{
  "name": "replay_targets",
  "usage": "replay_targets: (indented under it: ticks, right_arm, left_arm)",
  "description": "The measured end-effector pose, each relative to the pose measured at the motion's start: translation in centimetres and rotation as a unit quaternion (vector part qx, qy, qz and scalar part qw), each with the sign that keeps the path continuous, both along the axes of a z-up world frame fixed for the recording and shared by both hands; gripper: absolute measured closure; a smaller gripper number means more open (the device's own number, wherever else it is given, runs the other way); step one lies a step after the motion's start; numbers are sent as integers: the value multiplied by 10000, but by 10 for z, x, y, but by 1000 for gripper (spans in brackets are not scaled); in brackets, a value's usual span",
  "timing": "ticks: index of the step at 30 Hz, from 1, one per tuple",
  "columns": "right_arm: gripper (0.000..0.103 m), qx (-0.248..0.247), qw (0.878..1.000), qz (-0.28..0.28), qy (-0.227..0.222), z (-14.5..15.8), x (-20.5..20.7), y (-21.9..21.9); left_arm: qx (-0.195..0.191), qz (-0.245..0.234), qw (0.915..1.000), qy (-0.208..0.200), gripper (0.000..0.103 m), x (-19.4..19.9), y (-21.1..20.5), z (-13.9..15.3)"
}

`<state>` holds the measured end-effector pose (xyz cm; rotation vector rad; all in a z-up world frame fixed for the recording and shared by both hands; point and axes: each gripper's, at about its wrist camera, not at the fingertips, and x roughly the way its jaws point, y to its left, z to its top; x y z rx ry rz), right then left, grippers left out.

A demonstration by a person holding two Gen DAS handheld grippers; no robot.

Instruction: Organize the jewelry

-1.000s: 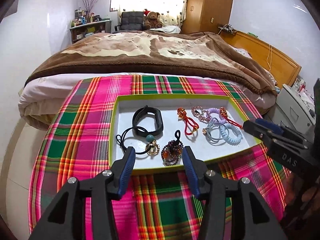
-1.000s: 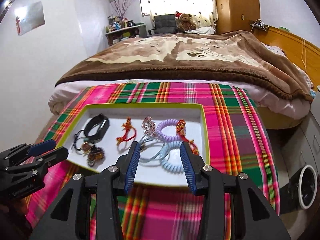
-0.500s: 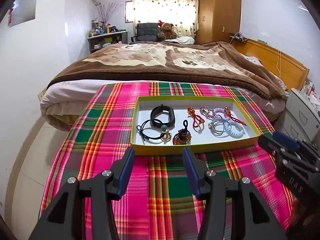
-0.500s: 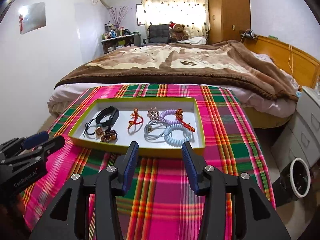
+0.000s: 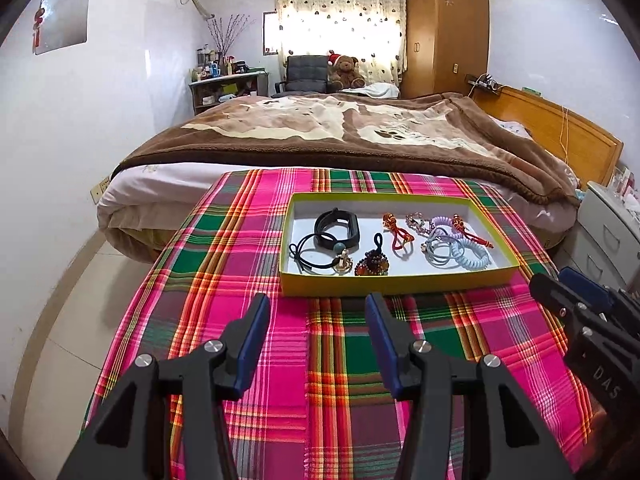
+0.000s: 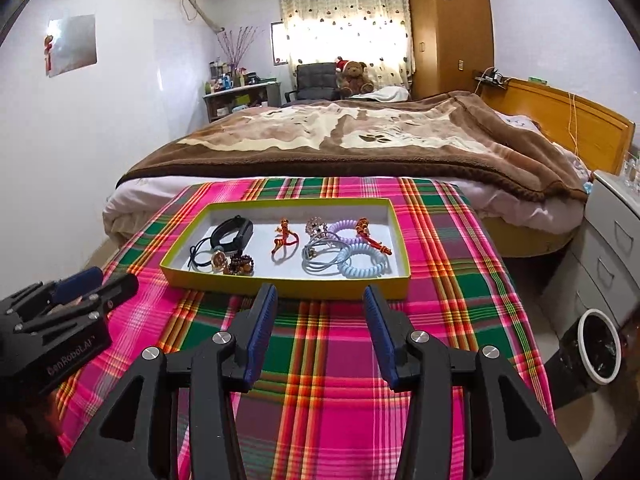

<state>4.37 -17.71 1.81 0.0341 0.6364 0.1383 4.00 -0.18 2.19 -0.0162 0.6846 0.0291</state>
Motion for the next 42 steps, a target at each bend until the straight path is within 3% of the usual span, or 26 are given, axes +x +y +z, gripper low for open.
replay_targets:
  ticks: [42]
  right_arm:
    - [57, 11, 10000, 20, 42, -1, -5, 2]
  left_arm:
    - [-42, -74, 10000, 41, 52, -6, -3, 4]
